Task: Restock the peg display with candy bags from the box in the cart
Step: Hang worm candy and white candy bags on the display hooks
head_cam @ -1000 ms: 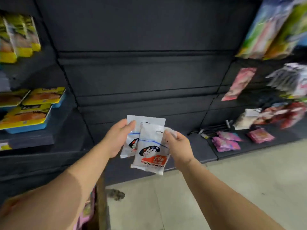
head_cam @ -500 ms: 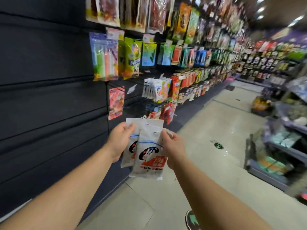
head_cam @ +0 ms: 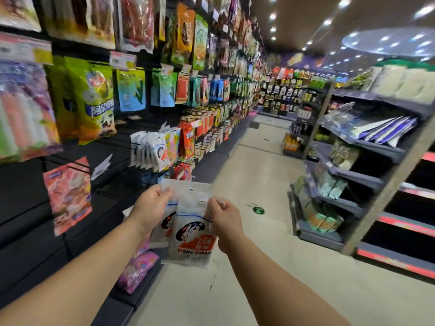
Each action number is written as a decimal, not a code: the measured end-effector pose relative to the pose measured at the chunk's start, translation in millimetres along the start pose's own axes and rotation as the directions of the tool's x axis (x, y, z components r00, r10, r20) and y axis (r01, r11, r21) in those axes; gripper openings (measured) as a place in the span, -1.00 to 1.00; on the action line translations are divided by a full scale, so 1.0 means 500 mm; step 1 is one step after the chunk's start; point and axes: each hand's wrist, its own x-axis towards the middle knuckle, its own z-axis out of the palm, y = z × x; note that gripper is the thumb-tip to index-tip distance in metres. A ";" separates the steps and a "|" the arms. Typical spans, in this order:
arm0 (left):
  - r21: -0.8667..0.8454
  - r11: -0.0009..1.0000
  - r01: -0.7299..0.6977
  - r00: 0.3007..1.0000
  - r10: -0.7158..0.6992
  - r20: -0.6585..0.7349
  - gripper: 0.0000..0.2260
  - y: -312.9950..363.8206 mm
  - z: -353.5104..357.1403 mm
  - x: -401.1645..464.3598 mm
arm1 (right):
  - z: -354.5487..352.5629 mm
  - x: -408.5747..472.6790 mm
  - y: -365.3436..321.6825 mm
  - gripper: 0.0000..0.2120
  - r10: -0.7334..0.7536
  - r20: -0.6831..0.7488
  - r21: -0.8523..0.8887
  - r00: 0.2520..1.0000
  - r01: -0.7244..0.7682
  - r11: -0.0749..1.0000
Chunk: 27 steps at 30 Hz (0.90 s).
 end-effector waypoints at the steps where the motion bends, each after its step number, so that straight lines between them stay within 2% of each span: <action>1: 0.028 1.000 -0.004 1.000 0.003 0.021 -0.67 -0.008 0.008 0.035 | -0.002 0.024 0.001 -0.77 -0.012 -0.039 -0.019 0.999 0.011 1.000; 3: 0.038 0.999 0.010 0.999 -0.012 0.051 -0.64 -0.020 0.034 0.085 | -0.013 0.069 0.008 -0.79 -0.033 -0.102 -0.064 0.994 0.027 0.998; 6: -0.012 1.000 0.026 0.993 -0.024 0.112 -0.82 -0.026 0.073 0.141 | -0.026 0.140 0.013 -0.84 -0.053 -0.163 -0.123 0.985 0.033 0.992; 10: -0.020 0.999 0.050 0.992 -0.047 0.115 -0.82 -0.050 0.099 0.225 | -0.019 0.240 0.028 -0.86 -0.037 -0.175 -0.155 0.984 0.009 0.988; 15: -0.009 0.994 0.111 0.994 -0.110 0.015 -0.79 -0.094 0.102 0.342 | 0.011 0.376 0.063 -0.67 -0.001 -0.022 -0.180 1.000 -0.004 0.984; 22: -0.065 0.985 0.162 0.966 -0.171 -0.194 -0.80 -0.141 0.150 0.514 | 0.010 0.625 0.074 -0.67 0.026 0.190 -0.262 0.981 0.025 0.965; 27: -0.144 0.977 0.159 0.909 -0.202 -0.365 -0.83 -0.131 0.180 0.593 | 0.022 0.772 0.048 -0.66 -0.029 0.375 -0.307 0.927 0.153 0.939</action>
